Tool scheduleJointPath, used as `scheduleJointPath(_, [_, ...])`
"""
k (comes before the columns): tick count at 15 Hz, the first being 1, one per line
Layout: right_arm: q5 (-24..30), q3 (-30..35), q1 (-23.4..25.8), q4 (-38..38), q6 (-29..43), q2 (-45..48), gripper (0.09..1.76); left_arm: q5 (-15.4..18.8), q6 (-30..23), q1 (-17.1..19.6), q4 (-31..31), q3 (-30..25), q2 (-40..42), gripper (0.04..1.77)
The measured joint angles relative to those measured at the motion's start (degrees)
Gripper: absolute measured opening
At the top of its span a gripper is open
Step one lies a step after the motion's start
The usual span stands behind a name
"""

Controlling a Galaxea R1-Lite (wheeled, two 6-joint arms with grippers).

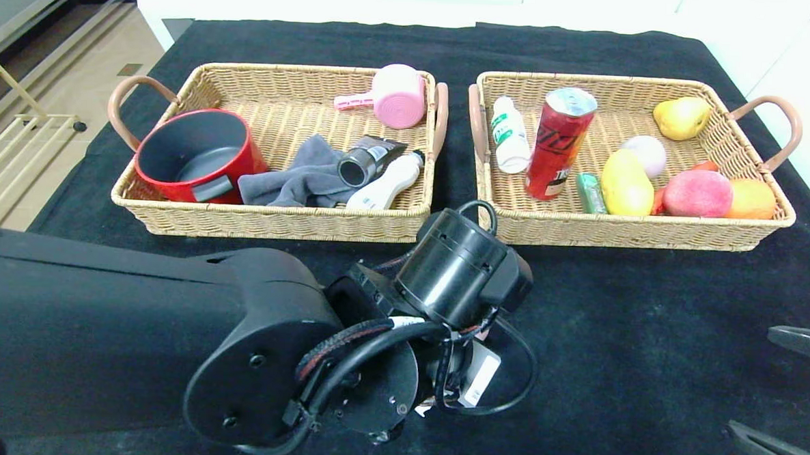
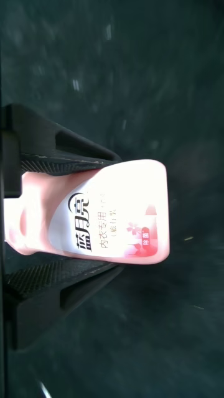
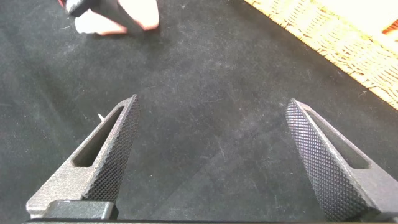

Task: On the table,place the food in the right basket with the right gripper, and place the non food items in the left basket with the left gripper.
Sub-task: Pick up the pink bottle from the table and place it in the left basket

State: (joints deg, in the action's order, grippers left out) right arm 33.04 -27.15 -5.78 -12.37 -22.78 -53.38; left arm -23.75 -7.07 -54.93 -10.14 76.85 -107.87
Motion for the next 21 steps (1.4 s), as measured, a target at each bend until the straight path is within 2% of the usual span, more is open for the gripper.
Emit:
scheduleJointPath(5, [0.04,0.06,-0.11,0.09,-0.01,-0.11,1.71,-0.04,-1.58,1.1,0.39,0.2,3.96,0.86])
scheduleJointPath(10, [0.04,0.06,-0.11,0.06,0.0,-0.15,1.71,-0.28,-1.35,3.91,0.52,1.87,7.02,0.86])
scheduleJointPath(15, [0.04,0.17,-0.11,0.09,0.0,-0.15,1.71,-0.3,-0.63,9.35,0.39,6.5,9.58,0.86])
scheduleJointPath(21, [0.04,0.37,-0.39,0.13,-0.01,-0.28,1.71,0.29,1.07,17.12,0.63,9.39,11.02,0.86])
